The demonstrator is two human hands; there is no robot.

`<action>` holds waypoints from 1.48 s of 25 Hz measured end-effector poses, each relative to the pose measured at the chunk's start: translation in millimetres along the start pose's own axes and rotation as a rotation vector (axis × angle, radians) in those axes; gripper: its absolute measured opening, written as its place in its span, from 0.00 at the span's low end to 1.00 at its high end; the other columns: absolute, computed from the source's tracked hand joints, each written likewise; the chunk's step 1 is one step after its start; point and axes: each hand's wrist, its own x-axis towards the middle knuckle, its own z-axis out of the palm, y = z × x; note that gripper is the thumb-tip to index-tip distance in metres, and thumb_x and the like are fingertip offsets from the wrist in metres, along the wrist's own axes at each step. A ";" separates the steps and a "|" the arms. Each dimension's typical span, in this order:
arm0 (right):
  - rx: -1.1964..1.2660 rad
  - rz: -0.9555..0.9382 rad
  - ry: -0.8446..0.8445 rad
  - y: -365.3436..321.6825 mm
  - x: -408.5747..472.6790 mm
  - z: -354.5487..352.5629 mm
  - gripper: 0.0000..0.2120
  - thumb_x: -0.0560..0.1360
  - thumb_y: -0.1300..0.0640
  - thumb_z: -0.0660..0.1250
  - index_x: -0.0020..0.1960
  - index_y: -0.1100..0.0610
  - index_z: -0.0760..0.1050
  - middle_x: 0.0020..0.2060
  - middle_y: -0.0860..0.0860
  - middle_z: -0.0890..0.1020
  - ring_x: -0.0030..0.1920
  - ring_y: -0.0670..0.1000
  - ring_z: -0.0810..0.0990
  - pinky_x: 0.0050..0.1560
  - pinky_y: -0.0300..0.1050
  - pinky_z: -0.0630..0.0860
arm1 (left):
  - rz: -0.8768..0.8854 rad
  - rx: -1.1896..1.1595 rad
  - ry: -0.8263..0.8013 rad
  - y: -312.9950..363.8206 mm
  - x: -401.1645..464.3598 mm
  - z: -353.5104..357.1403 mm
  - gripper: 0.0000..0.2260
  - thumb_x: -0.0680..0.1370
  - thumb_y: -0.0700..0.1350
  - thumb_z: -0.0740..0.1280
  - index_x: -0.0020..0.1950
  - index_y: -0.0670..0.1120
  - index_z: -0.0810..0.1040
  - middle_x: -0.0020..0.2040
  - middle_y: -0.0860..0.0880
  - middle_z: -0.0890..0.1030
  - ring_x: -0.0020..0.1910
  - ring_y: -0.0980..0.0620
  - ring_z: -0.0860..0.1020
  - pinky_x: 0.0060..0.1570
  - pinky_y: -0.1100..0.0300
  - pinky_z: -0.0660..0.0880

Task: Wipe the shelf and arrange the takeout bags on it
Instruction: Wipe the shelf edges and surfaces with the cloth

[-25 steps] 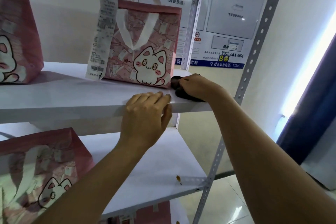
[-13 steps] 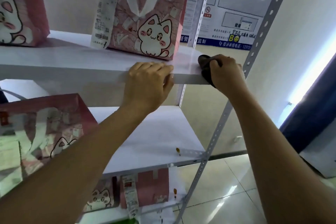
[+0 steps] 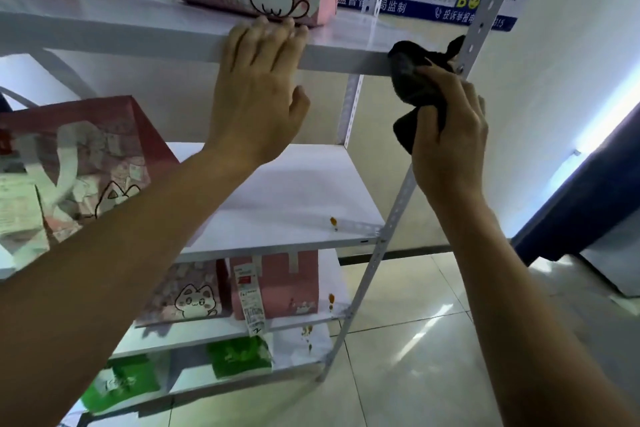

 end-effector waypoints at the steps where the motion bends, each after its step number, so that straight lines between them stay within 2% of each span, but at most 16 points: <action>1: 0.015 0.010 0.001 5.1 -9.9 0.0 0.23 0.75 0.61 0.55 0.68 0.53 0.76 0.62 0.52 0.78 0.60 0.54 0.73 0.60 0.40 0.70 | -0.009 -0.029 0.003 2.9 -11.0 -0.8 0.28 0.79 0.48 0.57 0.78 0.44 0.62 0.79 0.44 0.64 0.78 0.41 0.60 0.77 0.46 0.54; 4: 0.036 0.037 -0.048 19.7 -40.3 7.2 0.24 0.75 0.61 0.55 0.68 0.54 0.76 0.63 0.52 0.78 0.61 0.55 0.73 0.60 0.43 0.71 | -0.033 -0.138 -0.040 8.0 -55.9 10.1 0.28 0.79 0.47 0.58 0.79 0.44 0.61 0.81 0.43 0.59 0.79 0.40 0.56 0.76 0.45 0.58; 6: 0.045 0.072 -0.106 31.0 -58.6 17.5 0.24 0.75 0.62 0.56 0.68 0.54 0.76 0.63 0.52 0.78 0.61 0.55 0.73 0.60 0.43 0.71 | -0.054 -0.186 -0.165 6.7 -93.2 31.1 0.28 0.79 0.48 0.57 0.79 0.46 0.61 0.80 0.44 0.59 0.79 0.41 0.57 0.75 0.45 0.61; 11: 0.057 0.263 -0.232 71.1 -101.4 52.0 0.23 0.76 0.62 0.57 0.68 0.51 0.75 0.59 0.42 0.74 0.62 0.52 0.73 0.61 0.40 0.68 | -0.080 -0.198 -0.506 -6.3 -173.6 100.7 0.27 0.80 0.52 0.51 0.78 0.47 0.64 0.80 0.46 0.61 0.78 0.43 0.61 0.74 0.47 0.61; 14: 0.012 0.361 -0.320 99.1 -136.1 71.0 0.22 0.78 0.63 0.58 0.68 0.49 0.75 0.63 0.46 0.76 0.63 0.52 0.72 0.65 0.47 0.71 | -0.096 -0.206 -0.618 -9.4 -202.9 132.5 0.27 0.81 0.54 0.48 0.78 0.48 0.65 0.79 0.47 0.64 0.77 0.43 0.63 0.73 0.46 0.62; 17: -0.098 0.369 -0.398 124.2 -156.8 87.6 0.21 0.77 0.61 0.57 0.68 0.50 0.75 0.64 0.50 0.77 0.63 0.54 0.71 0.68 0.55 0.70 | -0.126 -0.210 -0.691 -13.0 -216.9 155.5 0.28 0.81 0.57 0.45 0.78 0.50 0.65 0.79 0.48 0.64 0.77 0.45 0.62 0.74 0.48 0.60; 22: -0.410 0.249 -0.532 142.6 -159.7 122.6 0.20 0.79 0.55 0.57 0.69 0.56 0.74 0.67 0.56 0.76 0.67 0.62 0.71 0.69 0.57 0.67 | -0.088 -0.187 -0.730 -36.5 -205.4 182.9 0.27 0.81 0.57 0.45 0.78 0.53 0.66 0.79 0.47 0.64 0.77 0.45 0.63 0.74 0.48 0.59; 25: -0.541 0.286 -0.600 144.0 -160.1 139.1 0.21 0.82 0.53 0.58 0.74 0.58 0.69 0.73 0.58 0.71 0.75 0.61 0.65 0.75 0.56 0.61 | -0.048 -0.149 -0.765 -45.7 -200.2 192.6 0.29 0.80 0.59 0.45 0.79 0.53 0.62 0.79 0.46 0.62 0.78 0.45 0.60 0.76 0.48 0.57; 27: -0.508 0.329 -0.627 147.3 -157.2 144.0 0.23 0.82 0.53 0.56 0.76 0.58 0.67 0.75 0.58 0.69 0.77 0.60 0.62 0.78 0.56 0.58 | -0.052 -0.142 -0.766 -44.0 -201.3 194.7 0.28 0.80 0.59 0.46 0.79 0.53 0.62 0.79 0.45 0.63 0.78 0.45 0.60 0.77 0.48 0.58; 31: -0.362 0.309 -0.659 140.1 -153.8 153.4 0.28 0.78 0.50 0.52 0.74 0.57 0.70 0.75 0.57 0.70 0.77 0.59 0.62 0.78 0.57 0.59 | -0.081 -0.149 -0.736 -38.0 -202.6 193.5 0.28 0.80 0.57 0.48 0.78 0.50 0.65 0.78 0.43 0.66 0.77 0.43 0.63 0.75 0.47 0.60; 34: -0.251 0.239 -0.769 110.6 -157.0 179.0 0.29 0.77 0.49 0.53 0.75 0.56 0.69 0.76 0.56 0.68 0.78 0.57 0.60 0.79 0.52 0.54 | -0.086 -0.146 -0.711 -37.3 -202.7 193.5 0.28 0.79 0.56 0.50 0.77 0.48 0.67 0.77 0.43 0.68 0.76 0.43 0.64 0.75 0.48 0.61; 37: -0.231 0.171 -0.827 92.3 -160.2 196.6 0.26 0.80 0.50 0.59 0.77 0.54 0.67 0.78 0.54 0.66 0.79 0.55 0.58 0.78 0.48 0.50 | -0.093 -0.145 -0.695 -37.8 -203.3 194.9 0.30 0.79 0.58 0.50 0.77 0.46 0.68 0.76 0.43 0.68 0.76 0.44 0.65 0.75 0.48 0.62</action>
